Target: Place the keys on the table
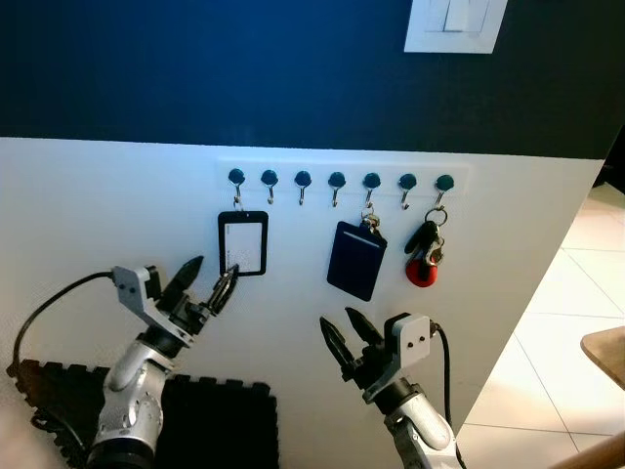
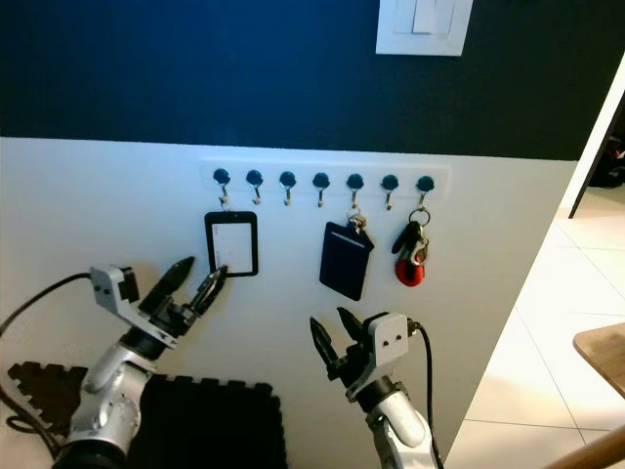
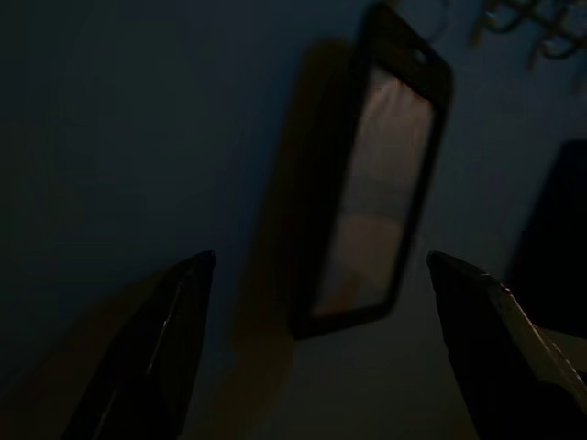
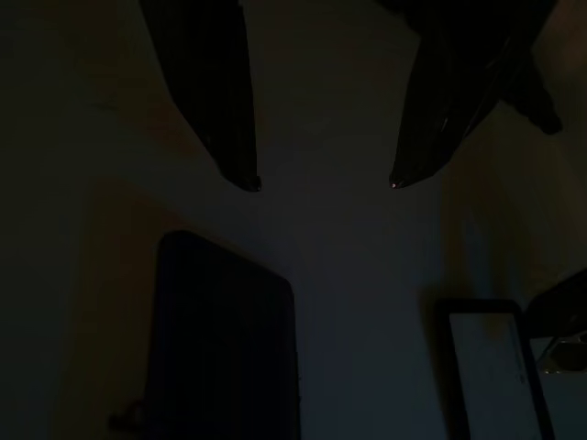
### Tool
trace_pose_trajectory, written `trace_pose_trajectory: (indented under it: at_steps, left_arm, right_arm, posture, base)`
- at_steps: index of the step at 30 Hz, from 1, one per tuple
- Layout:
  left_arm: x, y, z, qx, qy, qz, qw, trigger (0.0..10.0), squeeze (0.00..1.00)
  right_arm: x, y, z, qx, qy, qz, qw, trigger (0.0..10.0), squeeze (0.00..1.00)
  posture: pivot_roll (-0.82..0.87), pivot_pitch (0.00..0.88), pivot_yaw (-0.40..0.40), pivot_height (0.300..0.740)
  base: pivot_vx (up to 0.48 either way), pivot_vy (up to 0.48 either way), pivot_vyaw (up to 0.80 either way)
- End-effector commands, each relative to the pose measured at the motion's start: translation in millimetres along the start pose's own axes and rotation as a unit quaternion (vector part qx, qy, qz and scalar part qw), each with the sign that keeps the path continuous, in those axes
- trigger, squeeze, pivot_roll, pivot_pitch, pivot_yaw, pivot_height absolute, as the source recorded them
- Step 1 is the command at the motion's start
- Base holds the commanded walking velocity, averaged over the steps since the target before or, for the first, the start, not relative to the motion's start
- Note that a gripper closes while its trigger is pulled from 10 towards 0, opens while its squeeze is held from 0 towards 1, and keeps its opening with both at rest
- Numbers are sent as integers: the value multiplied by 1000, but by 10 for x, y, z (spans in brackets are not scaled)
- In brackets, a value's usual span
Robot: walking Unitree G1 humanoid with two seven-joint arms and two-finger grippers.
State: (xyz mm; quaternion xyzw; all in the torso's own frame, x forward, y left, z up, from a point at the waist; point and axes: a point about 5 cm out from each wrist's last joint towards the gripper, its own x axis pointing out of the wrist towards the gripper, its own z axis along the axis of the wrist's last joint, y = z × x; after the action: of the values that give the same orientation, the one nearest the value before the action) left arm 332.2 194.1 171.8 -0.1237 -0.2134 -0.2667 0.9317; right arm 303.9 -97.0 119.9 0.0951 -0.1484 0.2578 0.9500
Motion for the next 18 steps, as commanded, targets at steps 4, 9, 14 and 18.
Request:
trace_pose_trajectory:
  at_steps: [4, 9, 14, 18]
  left_arm:
    - [54, -90, -37, -22, 3, -25, 999, 10000, 0]
    - [101, -115, -32, -32, -5, -32, 999, 10000, 0]
    - [100, -92, -20, -30, -8, -26, 999, 10000, 0]
    - [105, -88, -7, -27, -12, -24, 999, 10000, 0]
  right_arm:
    - [-12, 30, 19, 7, -5, 8, 1000, 10000, 0]
    - [23, 404, 114, 29, -21, 142, 989, 10000, 0]
    - [18, 570, 151, 33, -26, 190, 981, 10000, 0]
    - [22, 584, 151, 38, -28, 187, 981, 10000, 0]
  posture:
    - [32, 65, 8, 740]
    - [33, 63, 9, 740]
    - [33, 59, 7, 740]
    - [33, 57, 6, 740]
  base:
    - [0, 0, 0]
    - [0, 0, 0]
    - [0, 0, 0]
    - [0, 0, 0]
